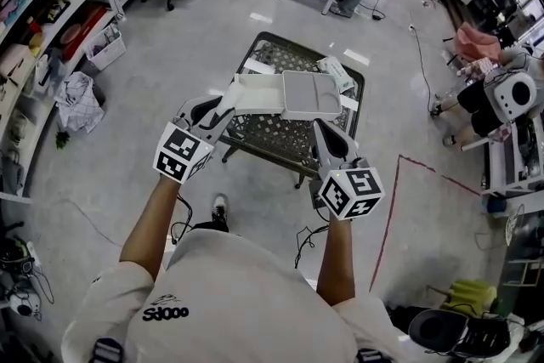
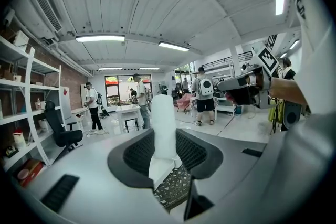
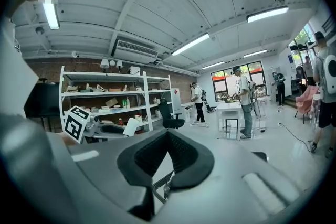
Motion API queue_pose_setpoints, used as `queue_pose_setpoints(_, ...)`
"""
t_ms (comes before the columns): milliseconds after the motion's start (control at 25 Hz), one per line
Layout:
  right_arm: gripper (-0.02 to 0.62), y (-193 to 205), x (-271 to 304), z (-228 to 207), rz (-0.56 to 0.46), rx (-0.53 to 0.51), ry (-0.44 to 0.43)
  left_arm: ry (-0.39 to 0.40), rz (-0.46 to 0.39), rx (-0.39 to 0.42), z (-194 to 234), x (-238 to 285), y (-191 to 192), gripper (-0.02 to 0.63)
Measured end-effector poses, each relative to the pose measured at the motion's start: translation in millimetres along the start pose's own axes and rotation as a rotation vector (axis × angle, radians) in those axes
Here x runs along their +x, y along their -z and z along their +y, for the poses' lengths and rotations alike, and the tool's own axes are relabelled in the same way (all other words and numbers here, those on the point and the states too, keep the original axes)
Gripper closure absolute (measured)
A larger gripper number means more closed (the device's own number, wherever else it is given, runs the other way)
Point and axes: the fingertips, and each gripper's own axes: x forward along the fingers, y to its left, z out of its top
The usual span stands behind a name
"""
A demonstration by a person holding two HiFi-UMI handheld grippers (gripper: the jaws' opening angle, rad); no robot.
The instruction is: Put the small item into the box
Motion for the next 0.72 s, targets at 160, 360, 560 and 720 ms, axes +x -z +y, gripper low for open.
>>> queue_pose_setpoints(160,0.584,-1,39,3,0.009,-0.002,-0.016,-0.003,0.012,-0.007,31,8,6,0.480)
queue_pose_setpoints(360,0.584,-3,87,10,0.013,0.040,-0.051,0.003,0.024,-0.005,66,18,9,0.480)
queue_pose_setpoints(560,0.585,-8,118,19,-0.007,0.096,-0.093,0.001,0.026,-0.007,92,25,13,0.480)
queue_pose_setpoints(720,0.586,-4,131,25,0.022,0.096,-0.117,-0.002,0.028,-0.038,104,27,20,0.480)
